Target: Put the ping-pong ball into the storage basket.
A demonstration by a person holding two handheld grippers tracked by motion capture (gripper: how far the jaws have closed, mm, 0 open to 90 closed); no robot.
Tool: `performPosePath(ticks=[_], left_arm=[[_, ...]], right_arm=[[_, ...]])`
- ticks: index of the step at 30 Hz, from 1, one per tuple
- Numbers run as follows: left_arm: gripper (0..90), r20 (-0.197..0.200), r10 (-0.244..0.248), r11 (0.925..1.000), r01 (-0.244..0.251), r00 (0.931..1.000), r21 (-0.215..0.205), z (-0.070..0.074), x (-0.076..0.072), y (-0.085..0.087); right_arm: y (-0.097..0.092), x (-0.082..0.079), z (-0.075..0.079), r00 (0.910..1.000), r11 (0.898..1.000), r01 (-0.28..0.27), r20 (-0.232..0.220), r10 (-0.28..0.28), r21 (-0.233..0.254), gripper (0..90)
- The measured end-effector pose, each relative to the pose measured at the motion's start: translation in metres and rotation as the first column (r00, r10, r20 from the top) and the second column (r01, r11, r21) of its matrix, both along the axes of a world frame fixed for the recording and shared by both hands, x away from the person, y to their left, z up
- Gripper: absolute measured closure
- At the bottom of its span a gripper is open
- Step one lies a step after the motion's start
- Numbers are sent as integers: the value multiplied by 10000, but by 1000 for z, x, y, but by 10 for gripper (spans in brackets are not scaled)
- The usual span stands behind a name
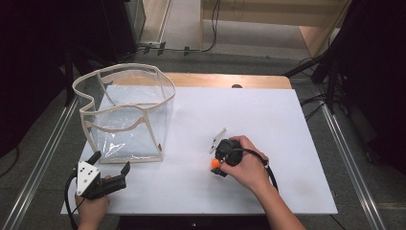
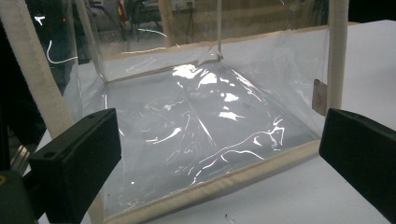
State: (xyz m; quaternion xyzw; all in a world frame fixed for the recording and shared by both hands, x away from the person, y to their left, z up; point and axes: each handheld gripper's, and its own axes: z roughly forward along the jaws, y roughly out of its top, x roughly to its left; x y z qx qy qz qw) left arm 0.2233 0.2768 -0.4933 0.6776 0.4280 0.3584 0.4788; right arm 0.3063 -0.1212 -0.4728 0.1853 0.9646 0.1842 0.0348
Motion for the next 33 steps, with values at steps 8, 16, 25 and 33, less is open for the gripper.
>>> performPosePath(ticks=[8, 16, 25, 33], left_arm=[[0, 5, 3, 10000, -3, 10000, 1, 0, 0, 0], [0, 6, 0, 10000, 0, 10000, 1, 0, 0, 0], [0, -4, 2, 10000, -2, 10000, 3, 0, 0, 0], [0, -11, 7, 10000, -7, 10000, -7, 0, 0, 0]], right_arm=[[3, 2, -3, 9998, 9995, 21, -213, -28, -319, 376], [6, 4, -6, 9998, 9987, -90, -207, 79, -505, 404], [8, 6, -7, 9996, 9978, -144, -266, 127, -641, 455], [9, 6, -4, 9997, 9975, -31, -261, 12, -712, 475]])
